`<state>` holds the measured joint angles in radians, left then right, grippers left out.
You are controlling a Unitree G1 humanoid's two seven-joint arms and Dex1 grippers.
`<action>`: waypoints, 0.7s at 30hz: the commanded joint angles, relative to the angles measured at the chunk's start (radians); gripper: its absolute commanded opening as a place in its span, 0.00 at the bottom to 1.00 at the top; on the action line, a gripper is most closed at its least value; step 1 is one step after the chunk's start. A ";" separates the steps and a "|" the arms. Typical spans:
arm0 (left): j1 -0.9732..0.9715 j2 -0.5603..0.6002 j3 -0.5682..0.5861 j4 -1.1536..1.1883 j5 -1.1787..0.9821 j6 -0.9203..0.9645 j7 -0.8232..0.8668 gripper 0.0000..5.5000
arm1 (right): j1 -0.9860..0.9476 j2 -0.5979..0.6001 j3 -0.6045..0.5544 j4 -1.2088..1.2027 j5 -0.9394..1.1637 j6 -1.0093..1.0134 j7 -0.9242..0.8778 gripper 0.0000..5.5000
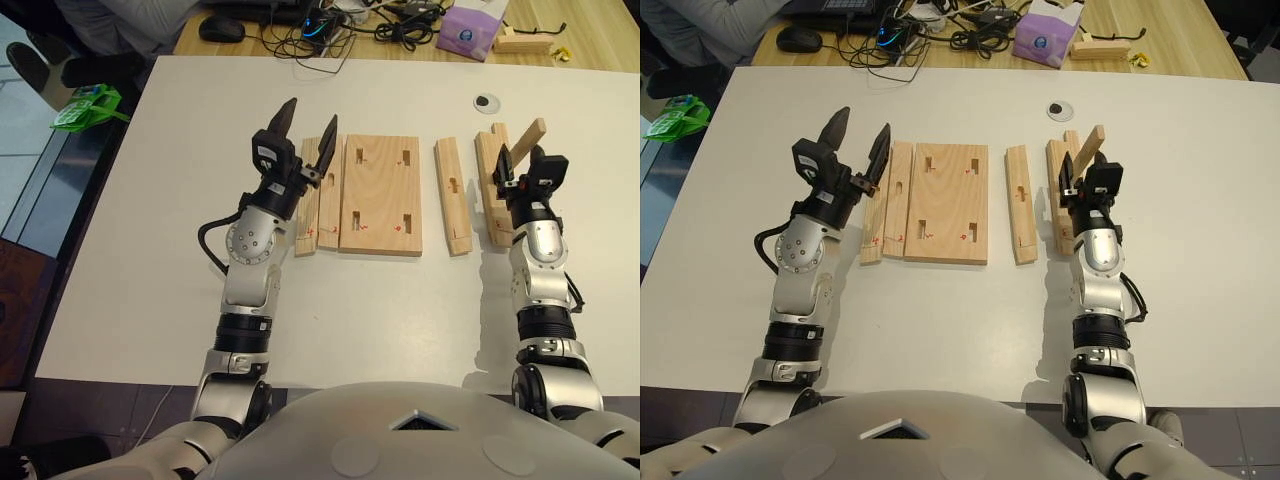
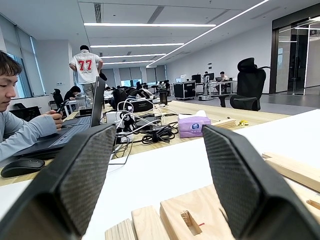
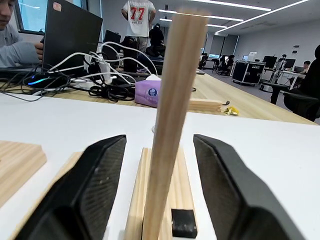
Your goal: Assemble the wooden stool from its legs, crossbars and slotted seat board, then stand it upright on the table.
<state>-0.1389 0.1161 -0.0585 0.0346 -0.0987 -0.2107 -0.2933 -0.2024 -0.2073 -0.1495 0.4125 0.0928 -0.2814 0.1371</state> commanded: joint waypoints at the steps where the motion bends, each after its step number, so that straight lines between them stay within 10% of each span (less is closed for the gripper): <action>1: 0.002 -0.002 -0.001 0.009 0.011 -0.003 0.006 0.58 | -0.051 -0.031 -0.028 -0.147 0.044 0.075 0.008 0.50; 7: 0.026 -0.007 -0.003 0.000 0.015 -0.008 0.020 0.58 | -0.426 -0.170 -0.071 -0.525 0.142 0.378 0.001 0.50; 14: 0.016 -0.026 -0.010 0.013 0.023 -0.021 0.033 0.58 | -0.997 -0.244 -0.030 -0.313 0.081 0.379 0.023 0.50; 21: 0.093 -0.010 -0.015 -0.063 0.019 0.015 0.023 0.58 | -0.817 -0.209 0.022 0.291 -0.023 0.427 0.026 0.50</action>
<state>-0.0837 0.1000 -0.0623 0.0113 -0.0871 -0.2242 -0.2686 -1.2181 -0.4476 -0.1749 0.3748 0.1253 0.0743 0.1281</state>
